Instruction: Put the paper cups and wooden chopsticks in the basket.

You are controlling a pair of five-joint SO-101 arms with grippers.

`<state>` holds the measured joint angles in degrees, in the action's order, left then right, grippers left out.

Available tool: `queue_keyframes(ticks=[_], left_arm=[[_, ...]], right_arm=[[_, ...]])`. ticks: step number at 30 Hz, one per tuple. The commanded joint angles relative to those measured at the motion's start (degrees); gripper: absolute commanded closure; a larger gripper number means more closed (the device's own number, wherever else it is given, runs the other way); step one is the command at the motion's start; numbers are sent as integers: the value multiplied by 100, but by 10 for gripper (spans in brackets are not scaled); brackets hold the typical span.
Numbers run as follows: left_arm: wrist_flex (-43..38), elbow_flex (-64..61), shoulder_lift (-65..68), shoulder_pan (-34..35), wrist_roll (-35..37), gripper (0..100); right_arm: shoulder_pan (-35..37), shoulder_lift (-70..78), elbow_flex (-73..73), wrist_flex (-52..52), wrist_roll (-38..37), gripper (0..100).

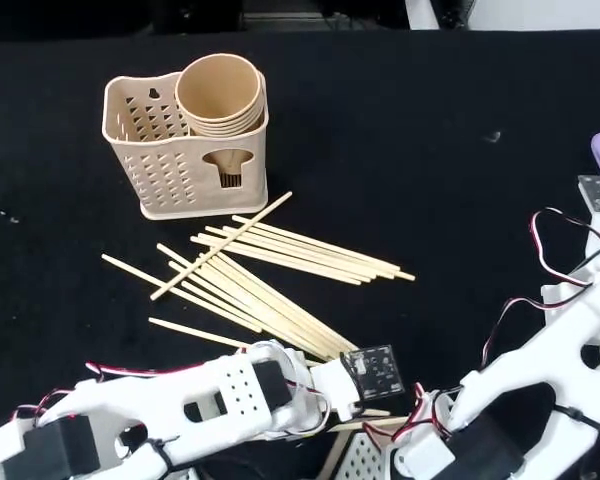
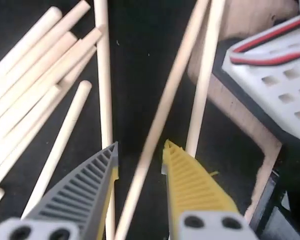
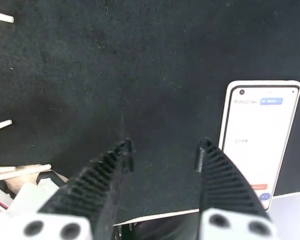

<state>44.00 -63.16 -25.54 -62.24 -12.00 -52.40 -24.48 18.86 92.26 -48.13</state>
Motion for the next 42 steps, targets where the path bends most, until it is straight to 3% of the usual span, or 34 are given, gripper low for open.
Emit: queue_keyframes(ticks=[1,13,17,22,28,35,42], left_arm=[[-105,-4,-26,-48,35,845],[193,295,-62,690,-9,845],[651,585,-62,760,-378,845],[659,541,9,804,-422,845],[738,558,-88,277,-220,845],[1785,1209,-369,-66,114,783],[1626,1077,-343,-92,246,776]], right_arm=[[-88,-110,-286,44,-62,783],[-88,-110,-277,44,-62,783],[-79,-110,-277,44,-62,783],[-88,-110,-277,44,-62,783],[-53,-110,-224,44,-62,783],[-44,-136,31,26,-290,783],[-44,-136,13,35,-308,783]])
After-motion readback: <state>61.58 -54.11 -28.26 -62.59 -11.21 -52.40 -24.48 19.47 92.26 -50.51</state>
